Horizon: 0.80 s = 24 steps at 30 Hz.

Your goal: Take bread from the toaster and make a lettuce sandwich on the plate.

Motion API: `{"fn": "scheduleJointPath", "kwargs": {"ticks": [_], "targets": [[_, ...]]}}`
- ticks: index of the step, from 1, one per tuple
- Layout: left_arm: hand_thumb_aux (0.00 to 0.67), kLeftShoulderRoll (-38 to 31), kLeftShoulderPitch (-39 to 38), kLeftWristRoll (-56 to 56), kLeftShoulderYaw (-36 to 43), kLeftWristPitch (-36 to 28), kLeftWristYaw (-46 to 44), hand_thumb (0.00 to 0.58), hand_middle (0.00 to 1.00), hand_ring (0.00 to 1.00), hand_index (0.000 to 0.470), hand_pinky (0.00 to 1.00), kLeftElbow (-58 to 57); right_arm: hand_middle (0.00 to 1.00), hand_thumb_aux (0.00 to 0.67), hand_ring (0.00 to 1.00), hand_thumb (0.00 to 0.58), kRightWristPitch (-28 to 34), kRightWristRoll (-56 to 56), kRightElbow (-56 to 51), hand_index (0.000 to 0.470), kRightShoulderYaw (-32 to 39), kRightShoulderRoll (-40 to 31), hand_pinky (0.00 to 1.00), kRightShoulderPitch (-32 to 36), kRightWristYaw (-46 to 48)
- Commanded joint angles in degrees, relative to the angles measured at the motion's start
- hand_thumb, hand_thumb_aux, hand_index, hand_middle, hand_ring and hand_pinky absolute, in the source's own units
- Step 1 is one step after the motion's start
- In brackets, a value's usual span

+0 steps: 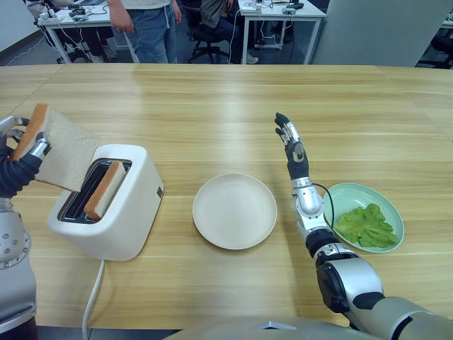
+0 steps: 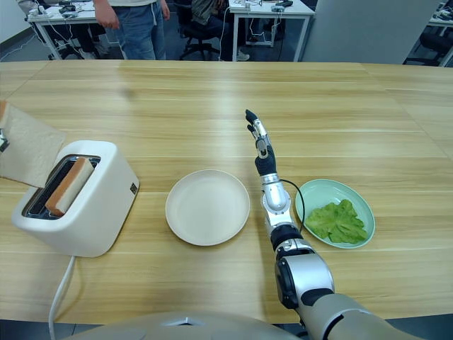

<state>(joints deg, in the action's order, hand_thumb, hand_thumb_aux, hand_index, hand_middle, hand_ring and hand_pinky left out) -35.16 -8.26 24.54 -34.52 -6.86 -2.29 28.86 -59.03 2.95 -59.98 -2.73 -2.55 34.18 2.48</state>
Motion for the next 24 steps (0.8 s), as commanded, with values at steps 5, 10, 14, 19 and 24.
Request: {"fn": "scheduleJointPath", "kwargs": {"ticks": [5,10,14,19,24], "targets": [[0.670,0.75,7.57,-3.03,7.33,-0.87,-4.05,0.580,1.00,1.00,0.460,1.00,3.73,0.00,0.000,0.00,0.000,0.93,0.07,-0.90,0.000,-0.03,0.21,0.00,0.95,0.02],[0.670,1.26,17.83,-5.44,18.50,-0.08,-8.12,0.580,1.00,1.00,0.460,1.00,-0.14,0.00,0.000,0.00,0.000,1.31,-0.92,-1.43,0.000,-0.83,0.22,0.00,1.66,-0.14],[0.670,2.28,26.92,-8.38,28.20,1.84,-14.31,0.580,1.00,1.00,0.460,1.00,-8.26,0.00,0.000,0.00,0.000,1.51,-1.77,-1.69,0.000,-1.44,0.34,0.00,2.10,-0.27],[0.670,3.77,35.56,-14.46,39.54,10.89,-27.41,0.580,1.00,1.00,0.460,1.00,-24.63,0.00,0.000,0.00,0.000,1.75,-2.14,-1.92,0.000,-1.91,0.47,0.00,2.52,-0.19],[0.670,4.84,40.03,-12.45,47.35,18.05,-33.69,0.580,1.00,1.00,0.460,1.00,-37.75,0.00,0.000,0.00,0.000,1.67,-2.11,-2.01,0.000,-1.94,0.74,0.00,2.59,-0.19]]}}
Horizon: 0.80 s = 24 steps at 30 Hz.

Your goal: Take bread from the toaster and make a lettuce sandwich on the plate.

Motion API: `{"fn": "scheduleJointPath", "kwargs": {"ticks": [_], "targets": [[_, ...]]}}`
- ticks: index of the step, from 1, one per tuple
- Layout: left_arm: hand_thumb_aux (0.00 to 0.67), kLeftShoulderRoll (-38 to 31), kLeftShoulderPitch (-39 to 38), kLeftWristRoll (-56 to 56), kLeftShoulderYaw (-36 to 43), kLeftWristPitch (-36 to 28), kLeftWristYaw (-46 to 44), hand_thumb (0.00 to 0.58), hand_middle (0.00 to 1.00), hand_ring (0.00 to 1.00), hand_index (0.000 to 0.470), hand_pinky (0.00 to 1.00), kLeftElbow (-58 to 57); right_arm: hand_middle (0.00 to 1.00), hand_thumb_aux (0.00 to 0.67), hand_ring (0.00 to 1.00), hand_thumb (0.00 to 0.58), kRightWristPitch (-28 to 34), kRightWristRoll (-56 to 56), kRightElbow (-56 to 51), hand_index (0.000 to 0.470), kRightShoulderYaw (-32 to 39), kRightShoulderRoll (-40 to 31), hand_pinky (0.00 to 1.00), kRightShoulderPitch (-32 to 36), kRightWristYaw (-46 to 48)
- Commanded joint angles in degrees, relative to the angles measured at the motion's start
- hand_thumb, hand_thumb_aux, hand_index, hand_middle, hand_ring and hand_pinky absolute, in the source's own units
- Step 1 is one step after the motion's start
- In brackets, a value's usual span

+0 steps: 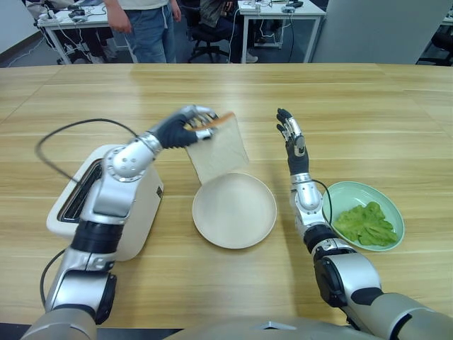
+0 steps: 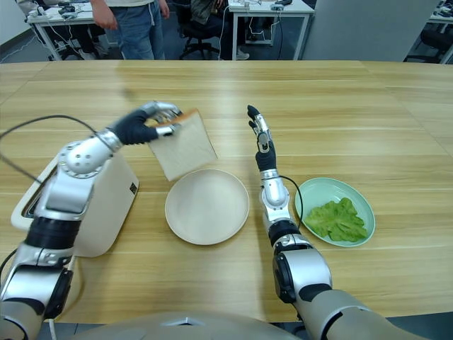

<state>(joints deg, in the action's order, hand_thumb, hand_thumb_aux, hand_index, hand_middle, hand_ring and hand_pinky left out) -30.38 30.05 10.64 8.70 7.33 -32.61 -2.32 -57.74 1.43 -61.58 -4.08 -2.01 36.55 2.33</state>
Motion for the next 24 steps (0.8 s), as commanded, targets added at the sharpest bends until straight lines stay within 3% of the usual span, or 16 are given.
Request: {"fn": "scheduleJointPath", "kwargs": {"ticks": [1,11,24], "targets": [[0.670,0.16,2.02,1.74,4.96,4.77,-3.84,0.580,1.00,1.00,0.460,1.00,-7.79,0.00,0.000,0.00,0.000,0.33,-0.57,-0.36,0.000,-0.58,0.23,0.00,0.19,-0.04],[0.670,5.39,2.06,-0.11,8.46,10.07,-7.09,0.580,1.00,1.00,0.460,1.00,-21.65,0.00,0.000,0.00,0.000,-0.02,-0.17,0.31,0.000,-0.11,0.59,0.00,-0.21,0.10],[0.670,9.76,1.21,-2.75,8.53,11.91,-10.87,0.580,1.00,1.00,0.460,1.00,-28.90,0.00,0.000,0.00,0.000,-0.22,0.72,0.67,0.000,0.44,0.61,0.00,-0.46,0.01]]}}
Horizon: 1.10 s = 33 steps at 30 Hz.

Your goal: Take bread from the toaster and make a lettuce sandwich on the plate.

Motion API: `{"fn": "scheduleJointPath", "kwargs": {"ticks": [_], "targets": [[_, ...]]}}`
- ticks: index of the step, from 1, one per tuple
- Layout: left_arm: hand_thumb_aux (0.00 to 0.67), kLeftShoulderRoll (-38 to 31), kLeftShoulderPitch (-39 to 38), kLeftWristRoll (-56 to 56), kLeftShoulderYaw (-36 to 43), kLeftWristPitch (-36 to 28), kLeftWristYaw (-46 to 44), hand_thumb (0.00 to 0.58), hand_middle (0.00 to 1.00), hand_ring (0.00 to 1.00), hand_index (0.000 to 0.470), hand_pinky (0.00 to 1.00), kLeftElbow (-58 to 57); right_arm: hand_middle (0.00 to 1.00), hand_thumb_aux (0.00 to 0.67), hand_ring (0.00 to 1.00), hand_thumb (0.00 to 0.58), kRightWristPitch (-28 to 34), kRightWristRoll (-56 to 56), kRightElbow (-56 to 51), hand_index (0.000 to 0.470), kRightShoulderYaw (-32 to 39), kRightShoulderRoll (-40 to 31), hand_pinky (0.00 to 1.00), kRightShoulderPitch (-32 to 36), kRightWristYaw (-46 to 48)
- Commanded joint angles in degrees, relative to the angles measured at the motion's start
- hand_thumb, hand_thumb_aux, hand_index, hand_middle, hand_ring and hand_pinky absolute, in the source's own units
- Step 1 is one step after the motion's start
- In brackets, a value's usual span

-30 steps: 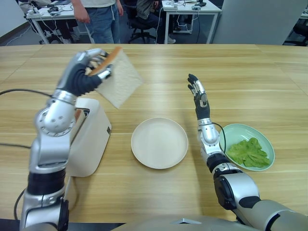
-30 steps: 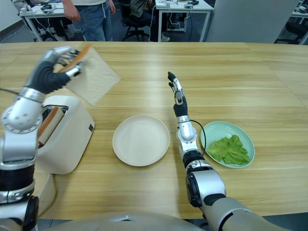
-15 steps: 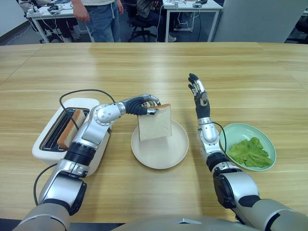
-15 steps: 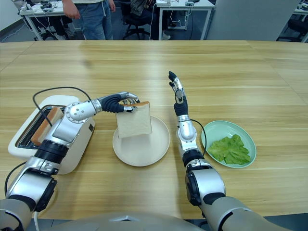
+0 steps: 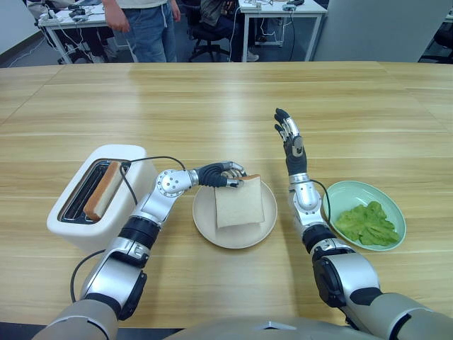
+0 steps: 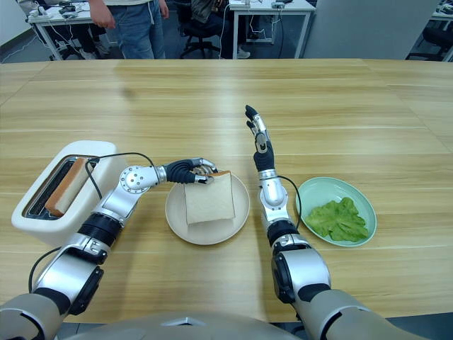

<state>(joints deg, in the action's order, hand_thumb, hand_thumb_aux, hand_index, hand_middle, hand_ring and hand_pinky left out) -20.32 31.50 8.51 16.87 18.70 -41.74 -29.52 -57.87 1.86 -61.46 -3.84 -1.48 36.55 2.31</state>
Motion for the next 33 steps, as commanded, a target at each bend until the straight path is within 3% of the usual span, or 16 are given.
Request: {"fn": "scheduleJointPath", "kwargs": {"ticks": [1,33], "targets": [[0.670,-0.24,-0.19,-0.40,0.56,0.74,-2.09,0.580,1.00,1.00,0.460,1.00,-1.97,0.00,0.000,0.00,0.000,-0.11,0.37,0.60,0.000,0.26,0.10,0.00,-0.50,0.00],[0.644,0.08,3.96,6.28,3.23,7.75,1.09,0.579,1.00,1.00,0.442,1.00,-10.27,0.00,0.000,0.00,0.000,-0.19,0.51,1.26,0.000,0.94,0.23,0.00,-1.00,-0.01]]}}
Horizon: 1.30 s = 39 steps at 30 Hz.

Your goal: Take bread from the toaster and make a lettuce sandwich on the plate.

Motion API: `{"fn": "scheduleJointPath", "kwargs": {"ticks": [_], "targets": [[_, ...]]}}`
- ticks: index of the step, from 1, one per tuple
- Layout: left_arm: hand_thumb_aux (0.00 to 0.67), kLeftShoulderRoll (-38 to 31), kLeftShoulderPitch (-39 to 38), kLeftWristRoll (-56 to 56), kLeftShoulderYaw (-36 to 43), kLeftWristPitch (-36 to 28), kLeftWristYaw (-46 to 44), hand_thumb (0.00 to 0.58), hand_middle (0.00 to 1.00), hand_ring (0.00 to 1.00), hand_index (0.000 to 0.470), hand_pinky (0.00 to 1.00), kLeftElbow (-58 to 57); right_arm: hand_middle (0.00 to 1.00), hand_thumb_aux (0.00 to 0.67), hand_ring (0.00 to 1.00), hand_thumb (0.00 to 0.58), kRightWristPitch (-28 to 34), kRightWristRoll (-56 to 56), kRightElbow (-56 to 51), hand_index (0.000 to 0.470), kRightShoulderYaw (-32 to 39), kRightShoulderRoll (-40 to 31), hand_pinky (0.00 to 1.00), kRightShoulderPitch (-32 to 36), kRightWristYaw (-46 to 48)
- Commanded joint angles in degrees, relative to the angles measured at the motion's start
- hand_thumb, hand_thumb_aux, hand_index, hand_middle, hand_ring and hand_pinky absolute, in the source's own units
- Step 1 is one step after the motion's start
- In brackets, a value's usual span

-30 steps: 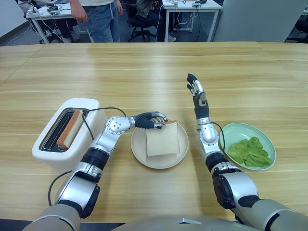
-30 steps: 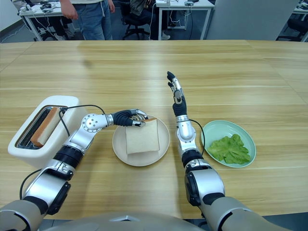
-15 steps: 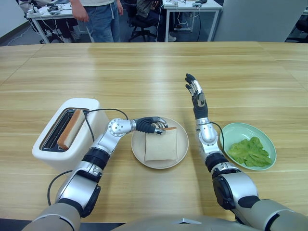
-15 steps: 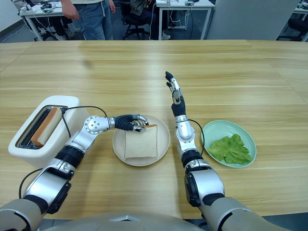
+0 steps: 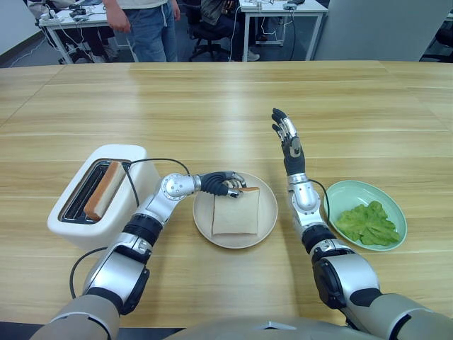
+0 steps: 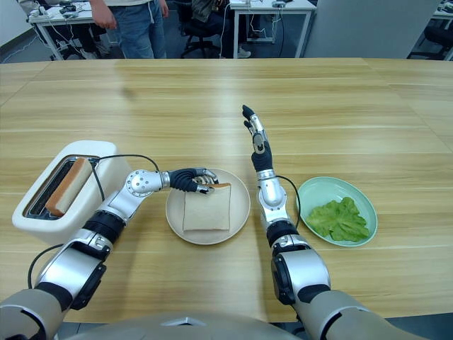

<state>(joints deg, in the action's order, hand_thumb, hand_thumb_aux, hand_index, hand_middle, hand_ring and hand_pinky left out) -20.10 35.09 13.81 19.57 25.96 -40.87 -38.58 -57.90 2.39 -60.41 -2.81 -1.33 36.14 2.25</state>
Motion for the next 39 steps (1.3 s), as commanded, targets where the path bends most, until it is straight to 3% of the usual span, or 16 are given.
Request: {"fn": "scheduleJointPath", "kwargs": {"ticks": [1,7,8,9,10,11,12,13,15,16,17,18,19,20,30,39], "targets": [[0.644,-0.16,0.44,1.06,0.57,0.60,0.36,0.579,1.00,1.00,0.442,1.00,-1.31,0.00,0.000,0.00,0.000,-0.21,-0.03,0.20,0.000,-0.08,0.08,0.00,-0.61,0.09],[0.620,-0.36,0.59,1.90,0.41,1.58,1.76,0.577,1.00,1.00,0.426,1.00,-1.26,0.00,0.000,0.00,0.000,-0.24,-0.11,0.19,0.000,-0.06,0.09,0.00,-0.66,0.31],[0.591,-0.45,0.66,2.27,0.41,1.85,2.25,0.572,1.00,1.00,0.406,1.00,-1.23,0.00,0.000,0.00,0.000,-0.25,-0.10,0.18,0.000,-0.05,0.08,0.00,-0.67,0.32],[0.452,-0.48,0.70,2.54,0.42,2.01,2.53,0.519,1.00,1.00,0.310,1.00,-1.25,0.00,0.000,0.00,0.000,-0.26,-0.10,0.18,0.000,-0.04,0.06,0.00,-0.69,0.36],[0.452,-0.44,0.72,2.67,0.40,2.09,2.74,0.519,1.00,1.00,0.310,1.00,-1.30,0.00,0.000,0.00,0.000,-0.28,-0.11,0.19,0.000,-0.05,0.03,0.00,-0.71,0.39],[0.053,-0.41,0.71,2.69,0.41,2.13,2.82,0.087,1.00,1.00,0.036,1.00,-1.38,0.00,0.000,0.00,0.000,-0.28,-0.11,0.19,0.000,-0.05,0.01,0.00,-0.73,0.39],[0.053,-0.38,0.68,2.72,0.43,2.17,2.88,0.087,1.00,1.00,0.036,1.00,-1.49,0.00,0.000,0.00,0.000,-0.27,-0.10,0.19,0.000,-0.05,-0.01,0.00,-0.74,0.40],[0.000,-0.38,0.63,2.79,0.48,2.26,3.01,0.000,1.00,1.00,0.000,1.00,-1.63,0.00,0.000,0.00,0.000,-0.27,-0.09,0.20,0.000,-0.06,-0.02,0.00,-0.75,0.39],[0.176,-0.33,0.56,2.92,0.54,2.35,3.20,0.265,1.00,1.00,0.121,1.00,-1.91,0.00,0.000,0.00,0.000,-0.25,-0.07,0.21,0.000,-0.05,-0.04,0.00,-0.77,0.39],[0.176,-0.30,0.55,2.93,0.54,2.39,3.25,0.265,1.00,1.00,0.121,1.00,-2.01,0.00,0.000,0.00,0.000,-0.24,-0.06,0.22,0.000,-0.04,-0.04,0.00,-0.78,0.38],[0.092,-0.29,0.56,2.96,0.56,2.46,3.30,0.148,1.00,1.00,0.063,1.00,-2.12,0.00,0.000,0.00,0.000,-0.23,-0.05,0.23,0.000,-0.04,-0.04,0.00,-0.78,0.38],[0.053,-0.27,0.58,2.99,0.55,2.52,3.36,0.087,1.00,1.00,0.036,1.00,-2.21,0.00,0.000,0.00,0.000,-0.23,-0.02,0.24,0.000,-0.02,-0.05,0.00,-0.78,0.37],[0.053,-0.26,0.59,3.00,0.55,2.57,3.38,0.087,1.00,1.00,0.036,1.00,-2.25,0.00,0.000,0.00,0.000,-0.23,-0.01,0.25,0.000,-0.01,-0.05,0.00,-0.79,0.37],[0.000,-0.25,0.58,3.02,0.56,2.60,3.39,0.000,1.00,1.00,0.000,1.00,-2.30,0.00,0.000,0.00,0.000,-0.24,0.02,0.27,0.000,0.00,-0.05,0.00,-0.82,0.35],[0.000,-0.94,1.31,5.06,0.59,3.46,6.25,0.000,1.00,1.00,0.000,1.00,-2.14,0.00,0.000,0.00,0.000,-0.19,-0.03,0.32,0.000,0.01,-0.02,0.00,-0.85,0.38],[0.000,-6.69,4.40,14.87,0.19,5.72,18.02,0.000,1.00,1.00,0.000,1.00,4.71,0.00,0.000,0.00,0.000,-0.08,-0.21,0.12,0.000,-0.06,0.02,0.00,-0.69,0.57]]}}
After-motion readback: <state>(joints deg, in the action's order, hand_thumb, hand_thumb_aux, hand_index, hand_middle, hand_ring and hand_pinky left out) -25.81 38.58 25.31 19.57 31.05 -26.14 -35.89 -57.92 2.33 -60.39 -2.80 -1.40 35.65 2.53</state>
